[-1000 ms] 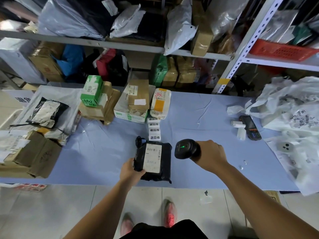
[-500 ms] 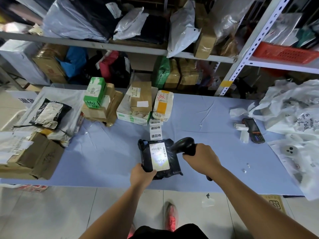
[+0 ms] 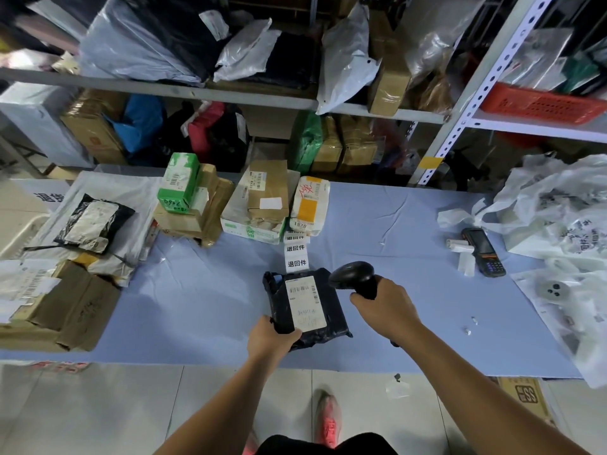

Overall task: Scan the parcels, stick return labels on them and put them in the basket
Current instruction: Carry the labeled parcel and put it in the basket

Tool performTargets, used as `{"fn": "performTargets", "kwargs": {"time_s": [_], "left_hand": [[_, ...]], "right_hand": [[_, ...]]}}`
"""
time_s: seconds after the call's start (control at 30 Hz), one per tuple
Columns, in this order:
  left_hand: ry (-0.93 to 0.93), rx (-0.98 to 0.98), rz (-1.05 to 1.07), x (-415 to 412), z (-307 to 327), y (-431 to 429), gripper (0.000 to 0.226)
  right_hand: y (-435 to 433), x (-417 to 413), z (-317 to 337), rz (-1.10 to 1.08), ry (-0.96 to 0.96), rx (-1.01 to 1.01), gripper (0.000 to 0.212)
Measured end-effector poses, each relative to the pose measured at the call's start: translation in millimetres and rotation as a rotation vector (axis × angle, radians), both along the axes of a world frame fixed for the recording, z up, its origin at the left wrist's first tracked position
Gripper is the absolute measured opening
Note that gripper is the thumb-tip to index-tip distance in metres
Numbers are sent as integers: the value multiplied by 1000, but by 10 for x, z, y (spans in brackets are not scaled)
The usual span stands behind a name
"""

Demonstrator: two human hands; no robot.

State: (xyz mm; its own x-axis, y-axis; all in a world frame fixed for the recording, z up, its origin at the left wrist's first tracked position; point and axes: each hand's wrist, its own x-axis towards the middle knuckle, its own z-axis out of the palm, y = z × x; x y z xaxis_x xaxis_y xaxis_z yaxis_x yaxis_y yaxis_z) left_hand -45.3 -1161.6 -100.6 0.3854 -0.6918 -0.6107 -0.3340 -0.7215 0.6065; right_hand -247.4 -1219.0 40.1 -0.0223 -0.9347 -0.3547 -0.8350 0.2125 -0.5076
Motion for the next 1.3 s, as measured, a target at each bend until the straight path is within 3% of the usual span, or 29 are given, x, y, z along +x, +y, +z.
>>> {"fn": "performTargets", "kwargs": {"time_s": [0.13,0.23,0.43,0.53,0.63,0.8,0.93,1.07,1.2,1.3], "left_hand": [[-74,-27,21,62,56,-48,66],[-135,-39,57,129,92,-110,76],[-261,-158,106,176,221,-361,56],[-352,-239,18,156,287,-559,44],[-431,-188,-82,169,328,-833,49],[-365,-41,-143,174,321,-1303,58],[-291,14,-150,155,255,-1511,33],[-12,-110,-31,220,221,-1630,19],[74,-240,65,253,324,-1717,12],[102,-344,71,301,375,-1756,20]], "right_hand": [[-101,-122,-250,-42,-77,51,14],[-236,-215,-523,-16,5,44,22],[-600,-380,-1007,142,250,57,42],[-745,-425,-1169,152,278,73,44],[-840,-457,-1287,165,302,92,47],[-889,-489,-1394,180,304,116,55],[-898,-485,-1389,143,271,137,63],[-912,-431,-1252,4,64,85,87],[-1030,-150,-1055,-38,-136,-120,62],[-1139,194,-919,40,-268,-64,40]]}}
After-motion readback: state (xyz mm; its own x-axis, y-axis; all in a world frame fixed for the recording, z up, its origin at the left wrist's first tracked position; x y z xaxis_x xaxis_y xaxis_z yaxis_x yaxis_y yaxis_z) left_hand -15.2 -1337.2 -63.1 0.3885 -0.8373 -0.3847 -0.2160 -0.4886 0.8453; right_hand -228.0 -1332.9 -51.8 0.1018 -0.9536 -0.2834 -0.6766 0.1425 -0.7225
